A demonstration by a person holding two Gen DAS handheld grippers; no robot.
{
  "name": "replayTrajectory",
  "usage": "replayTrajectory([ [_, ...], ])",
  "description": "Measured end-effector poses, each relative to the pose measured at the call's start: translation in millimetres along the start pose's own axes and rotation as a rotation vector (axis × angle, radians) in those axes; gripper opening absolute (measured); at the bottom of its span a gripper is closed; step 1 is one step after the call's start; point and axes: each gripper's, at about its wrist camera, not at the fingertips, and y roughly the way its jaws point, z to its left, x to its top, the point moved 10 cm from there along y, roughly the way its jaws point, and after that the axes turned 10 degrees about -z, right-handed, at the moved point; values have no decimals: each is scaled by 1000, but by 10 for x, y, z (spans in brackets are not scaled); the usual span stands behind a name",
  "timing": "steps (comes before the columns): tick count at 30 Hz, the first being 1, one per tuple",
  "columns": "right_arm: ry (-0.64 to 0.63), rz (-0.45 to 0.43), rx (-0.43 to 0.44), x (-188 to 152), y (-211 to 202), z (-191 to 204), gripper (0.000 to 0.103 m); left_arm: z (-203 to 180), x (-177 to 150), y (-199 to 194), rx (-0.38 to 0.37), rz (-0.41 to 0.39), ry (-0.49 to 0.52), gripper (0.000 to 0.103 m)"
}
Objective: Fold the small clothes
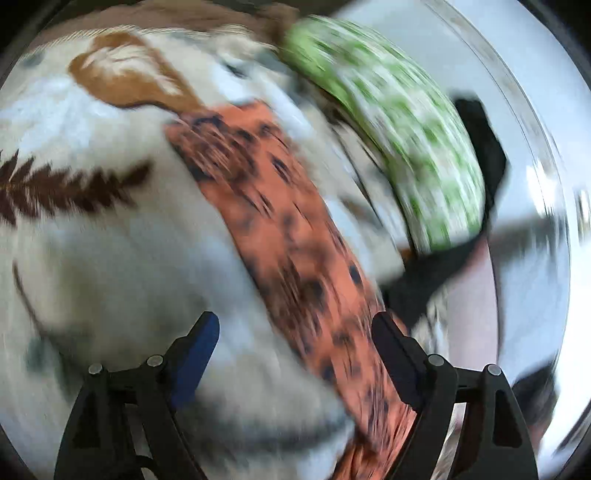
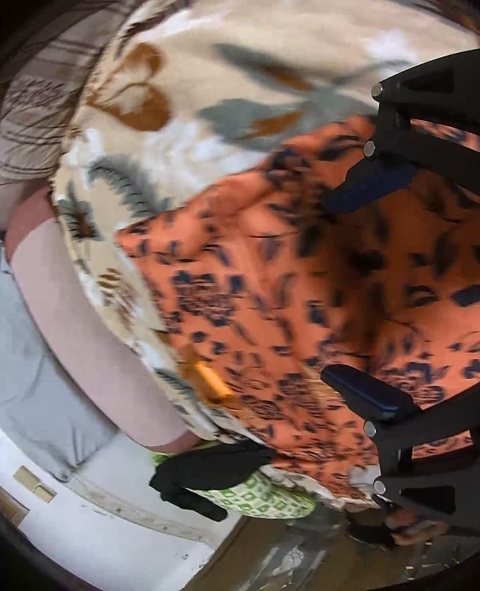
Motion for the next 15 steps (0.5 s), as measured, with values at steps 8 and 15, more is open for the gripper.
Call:
replayTrajectory([
  [8, 33, 14, -31, -178, -31, -13, 86, 128, 376, 382, 14, -6, -101, 40],
  [15, 0, 4, -28, -125, -75, 60, 86, 17, 453, 323, 111, -23, 58, 5],
])
